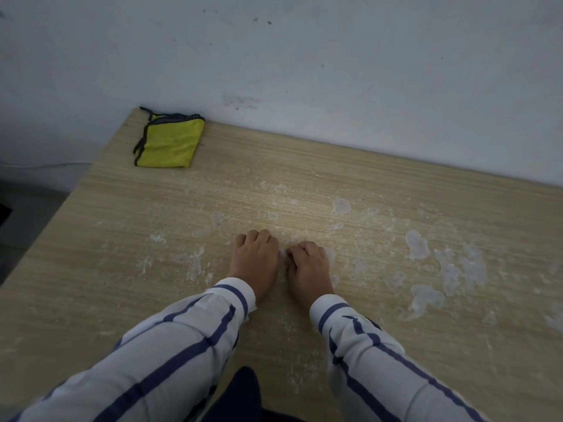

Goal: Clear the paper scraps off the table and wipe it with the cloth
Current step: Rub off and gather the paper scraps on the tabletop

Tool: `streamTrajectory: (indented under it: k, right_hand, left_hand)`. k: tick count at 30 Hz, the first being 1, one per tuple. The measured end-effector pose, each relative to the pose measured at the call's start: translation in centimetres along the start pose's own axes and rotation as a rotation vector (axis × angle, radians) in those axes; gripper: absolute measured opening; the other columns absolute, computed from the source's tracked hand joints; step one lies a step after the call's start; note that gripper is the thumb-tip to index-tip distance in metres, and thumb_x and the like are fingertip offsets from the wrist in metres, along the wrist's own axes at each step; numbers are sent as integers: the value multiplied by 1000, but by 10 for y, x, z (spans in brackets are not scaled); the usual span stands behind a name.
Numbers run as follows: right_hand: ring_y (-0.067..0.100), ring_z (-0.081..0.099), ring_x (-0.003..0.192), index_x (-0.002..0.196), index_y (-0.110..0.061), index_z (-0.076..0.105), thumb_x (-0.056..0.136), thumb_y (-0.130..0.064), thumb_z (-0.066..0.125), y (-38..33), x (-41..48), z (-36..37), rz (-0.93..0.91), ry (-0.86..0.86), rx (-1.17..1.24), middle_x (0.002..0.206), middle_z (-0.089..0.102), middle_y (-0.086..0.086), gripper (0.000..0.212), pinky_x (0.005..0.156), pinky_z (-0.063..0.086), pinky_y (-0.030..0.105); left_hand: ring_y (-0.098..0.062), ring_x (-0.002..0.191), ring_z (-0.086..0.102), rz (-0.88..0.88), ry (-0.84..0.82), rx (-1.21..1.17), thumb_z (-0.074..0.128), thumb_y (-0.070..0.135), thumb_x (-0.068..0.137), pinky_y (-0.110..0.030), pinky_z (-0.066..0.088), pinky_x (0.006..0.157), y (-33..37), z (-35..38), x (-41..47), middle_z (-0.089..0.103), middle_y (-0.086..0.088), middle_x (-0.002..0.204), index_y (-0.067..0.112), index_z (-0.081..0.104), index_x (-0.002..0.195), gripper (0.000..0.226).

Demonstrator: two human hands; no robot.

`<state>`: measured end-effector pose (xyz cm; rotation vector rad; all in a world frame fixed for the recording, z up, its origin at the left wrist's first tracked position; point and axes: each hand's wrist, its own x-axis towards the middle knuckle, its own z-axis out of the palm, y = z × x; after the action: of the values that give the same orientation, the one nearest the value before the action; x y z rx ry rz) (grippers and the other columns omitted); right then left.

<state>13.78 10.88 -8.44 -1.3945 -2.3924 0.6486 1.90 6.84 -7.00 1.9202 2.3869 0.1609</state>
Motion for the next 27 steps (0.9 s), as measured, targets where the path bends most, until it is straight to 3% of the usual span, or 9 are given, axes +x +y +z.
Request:
streamTrajectory:
  k: [8,12,14,17,19,21,24,27]
  right_hand:
    - [35,62,85,92,-8,68,81,-23,36,-2,-4,1,-53,46,-105,95,67,12,37,72,52,45]
    - [35,62,85,90,-9,67,78,-16,45,2,-4,2,-68,46,-129,95,66,11,26,70,52,45]
    - [36,61,87,91,-8,67,77,-12,53,5,-2,4,-75,38,-133,96,65,12,20,72,51,46]
    - [37,59,92,93,-7,66,83,-21,40,5,-3,3,-73,-5,-118,100,64,13,31,79,50,48]
    - [37,55,97,95,-6,66,84,-26,32,0,-2,0,-19,-29,-78,105,61,14,41,84,47,48]
    - [34,49,106,102,-8,64,88,-22,39,-9,4,-7,99,-123,-57,115,57,12,33,93,41,44]
    - [27,47,116,118,-12,59,88,-17,50,-34,8,-17,212,-223,236,126,52,9,31,99,40,37]
    - [18,50,116,131,-16,49,88,-11,50,-66,2,-27,361,-322,711,126,52,1,43,96,43,31]
  left_hand:
    - [-28,102,47,-41,-49,-103,41,15,93,-38,37,89,-7,-3,9,55,-10,110,8,56,100,18]
    - [-27,99,46,-156,-60,-245,43,9,89,-38,40,88,-10,-8,13,55,-9,105,7,56,93,14]
    - [-26,85,51,-313,-14,-386,42,8,88,-36,45,76,-20,-15,17,57,-11,93,7,54,79,15]
    - [-20,59,50,-535,-6,-768,43,13,93,-26,38,51,-34,-33,17,56,-7,69,12,53,72,24]
    - [-18,63,53,-562,-88,-966,45,22,96,-27,42,56,-38,-43,11,60,-5,73,13,60,86,19]
    - [-20,73,58,-564,-142,-1113,48,26,95,-35,49,71,-41,-46,4,65,-7,82,11,63,91,22]
    - [-20,87,64,-561,-168,-1189,49,24,95,-38,51,83,-47,-48,-5,68,-8,90,8,64,94,22]
    - [-19,86,63,-540,-166,-1229,48,21,96,-34,51,79,-50,-52,-16,66,-8,91,7,63,97,21]
